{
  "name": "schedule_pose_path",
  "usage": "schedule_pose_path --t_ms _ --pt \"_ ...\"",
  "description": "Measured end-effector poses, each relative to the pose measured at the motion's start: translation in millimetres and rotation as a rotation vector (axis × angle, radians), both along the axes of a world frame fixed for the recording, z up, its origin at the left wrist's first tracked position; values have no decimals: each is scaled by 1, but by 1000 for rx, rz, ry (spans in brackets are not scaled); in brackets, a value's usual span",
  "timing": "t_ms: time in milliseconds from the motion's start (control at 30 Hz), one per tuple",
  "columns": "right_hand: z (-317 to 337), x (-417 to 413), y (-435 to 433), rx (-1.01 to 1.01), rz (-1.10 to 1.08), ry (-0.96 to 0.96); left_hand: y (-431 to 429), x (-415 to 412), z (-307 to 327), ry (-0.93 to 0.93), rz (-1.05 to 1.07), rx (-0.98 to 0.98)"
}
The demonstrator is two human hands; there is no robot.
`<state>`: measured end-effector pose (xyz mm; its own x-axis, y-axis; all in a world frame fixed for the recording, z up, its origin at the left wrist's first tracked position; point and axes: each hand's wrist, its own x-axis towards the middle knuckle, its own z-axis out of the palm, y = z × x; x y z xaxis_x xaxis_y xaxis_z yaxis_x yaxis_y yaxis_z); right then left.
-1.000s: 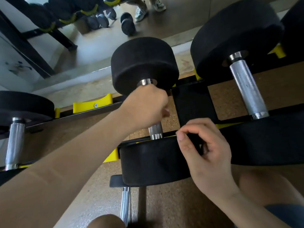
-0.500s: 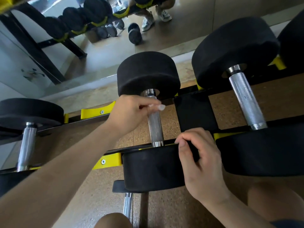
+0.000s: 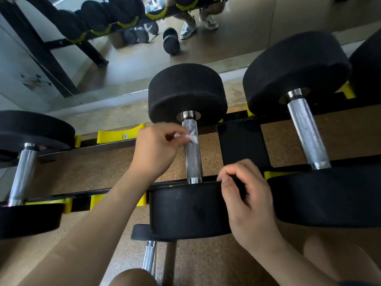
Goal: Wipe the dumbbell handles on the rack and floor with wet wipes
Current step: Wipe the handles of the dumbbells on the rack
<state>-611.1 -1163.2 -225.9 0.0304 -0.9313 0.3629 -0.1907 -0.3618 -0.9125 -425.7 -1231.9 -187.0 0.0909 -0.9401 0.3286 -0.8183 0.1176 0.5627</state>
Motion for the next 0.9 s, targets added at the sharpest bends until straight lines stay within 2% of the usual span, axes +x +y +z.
schedule_pose_path --t_ms 100,200,300,467,567,633,700,833,900 --pt "1 0 0 4 -8 -3 16 3 -3 250 -142 219" --pt "0 0 0 17 -9 0 0 2 -2 308 -88 123" --pt "2 0 1 14 -2 4 -13 2 -4 506 -1 94" --pt "1 0 1 7 -20 13 23 10 -12 461 -152 322" --pt "1 0 1 -11 -16 29 -4 10 -7 452 -57 164" --pt "1 0 2 -3 3 28 -18 5 -11 519 40 42" --pt "2 -1 0 3 19 12 -11 2 -17 527 51 8" --pt "22 -3 -18 166 165 64 16 14 -14 374 -136 229" --pt "38 0 -36 192 302 252 19 17 -2 224 -206 292"
